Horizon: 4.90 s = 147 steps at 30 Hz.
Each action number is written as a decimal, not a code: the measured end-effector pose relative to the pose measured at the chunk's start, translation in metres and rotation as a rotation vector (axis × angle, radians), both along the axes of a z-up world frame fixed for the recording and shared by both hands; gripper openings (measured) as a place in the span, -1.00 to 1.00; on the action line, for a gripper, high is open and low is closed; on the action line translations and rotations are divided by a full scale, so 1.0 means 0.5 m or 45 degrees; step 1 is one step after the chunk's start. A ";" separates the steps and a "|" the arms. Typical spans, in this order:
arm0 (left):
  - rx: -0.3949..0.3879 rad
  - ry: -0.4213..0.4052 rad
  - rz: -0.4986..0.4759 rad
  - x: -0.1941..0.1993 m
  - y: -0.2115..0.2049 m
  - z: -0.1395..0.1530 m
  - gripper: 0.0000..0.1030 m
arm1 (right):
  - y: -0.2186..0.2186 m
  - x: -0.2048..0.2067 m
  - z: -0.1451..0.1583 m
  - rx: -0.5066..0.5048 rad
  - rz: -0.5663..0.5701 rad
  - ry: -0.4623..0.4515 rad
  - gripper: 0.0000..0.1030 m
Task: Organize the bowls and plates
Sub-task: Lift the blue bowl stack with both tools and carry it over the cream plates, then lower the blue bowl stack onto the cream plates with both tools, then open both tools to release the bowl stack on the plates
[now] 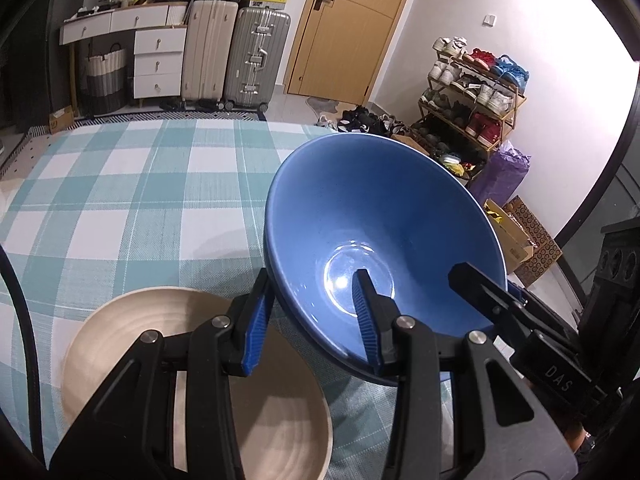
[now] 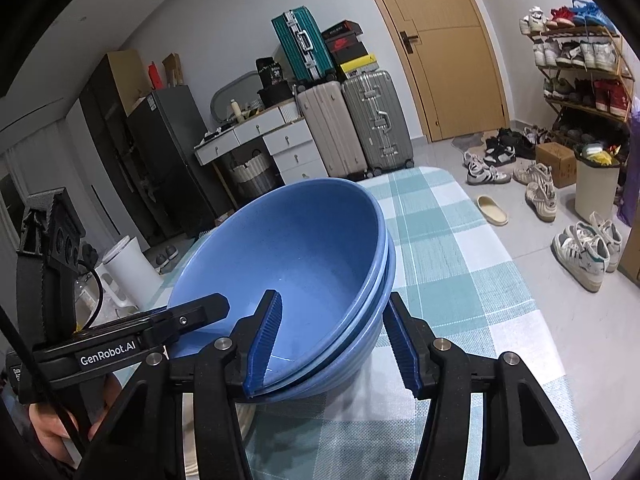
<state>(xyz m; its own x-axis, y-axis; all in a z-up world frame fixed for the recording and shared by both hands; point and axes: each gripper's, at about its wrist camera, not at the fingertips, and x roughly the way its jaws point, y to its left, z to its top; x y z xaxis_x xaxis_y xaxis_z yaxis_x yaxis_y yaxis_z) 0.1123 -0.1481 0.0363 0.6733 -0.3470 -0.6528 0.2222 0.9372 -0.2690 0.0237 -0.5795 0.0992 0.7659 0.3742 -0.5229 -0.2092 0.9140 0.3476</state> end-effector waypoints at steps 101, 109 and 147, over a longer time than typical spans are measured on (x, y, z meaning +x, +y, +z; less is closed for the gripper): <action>0.099 0.010 0.259 -0.193 0.265 0.018 -0.03 | 0.268 -0.054 0.001 -0.108 0.304 0.058 0.07; 0.164 -0.122 0.247 -0.221 0.266 0.039 0.58 | 0.262 -0.055 0.006 -0.137 0.321 0.040 0.45; 0.155 -0.452 0.080 -0.335 0.374 -0.042 0.98 | 0.149 -0.141 -0.042 -0.109 0.540 -0.324 0.99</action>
